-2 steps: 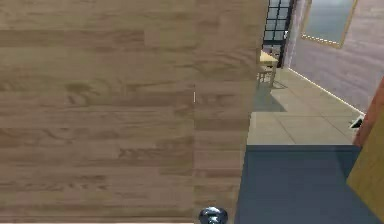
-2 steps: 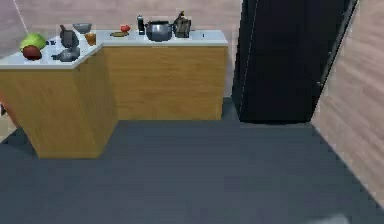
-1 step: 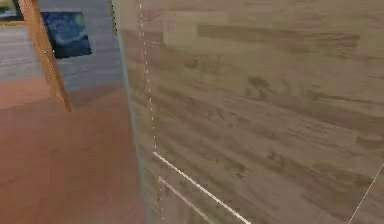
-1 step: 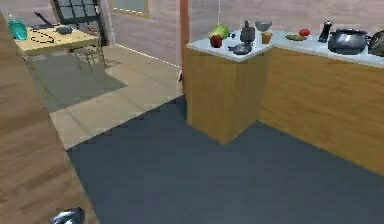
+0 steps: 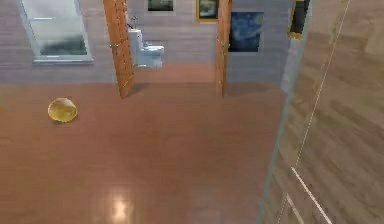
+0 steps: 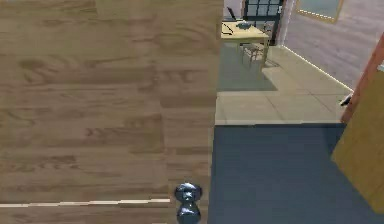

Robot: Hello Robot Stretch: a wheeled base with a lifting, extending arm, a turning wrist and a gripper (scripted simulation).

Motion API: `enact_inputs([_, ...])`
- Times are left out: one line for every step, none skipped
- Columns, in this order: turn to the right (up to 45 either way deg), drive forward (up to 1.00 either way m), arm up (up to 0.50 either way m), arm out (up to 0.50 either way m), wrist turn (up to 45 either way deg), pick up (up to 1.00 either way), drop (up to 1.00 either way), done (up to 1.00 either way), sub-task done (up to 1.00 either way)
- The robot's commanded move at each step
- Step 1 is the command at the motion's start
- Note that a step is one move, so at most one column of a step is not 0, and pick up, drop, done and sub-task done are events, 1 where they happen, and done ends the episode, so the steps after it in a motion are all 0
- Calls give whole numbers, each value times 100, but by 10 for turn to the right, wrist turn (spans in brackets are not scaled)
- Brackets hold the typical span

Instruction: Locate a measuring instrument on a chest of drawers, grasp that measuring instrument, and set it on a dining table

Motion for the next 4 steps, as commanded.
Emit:
enact_inputs([-450, 0, 0, 0, 0, 0, 0, 0, 0])
enact_inputs([-450, 0, 0, 0, 0, 0, 0, 0, 0])
enact_inputs([0, 5, 0, 0, 0, 0, 0, 0, 0])
enact_inputs([450, 0, 0, 0, 0, 0, 0, 0, 0])
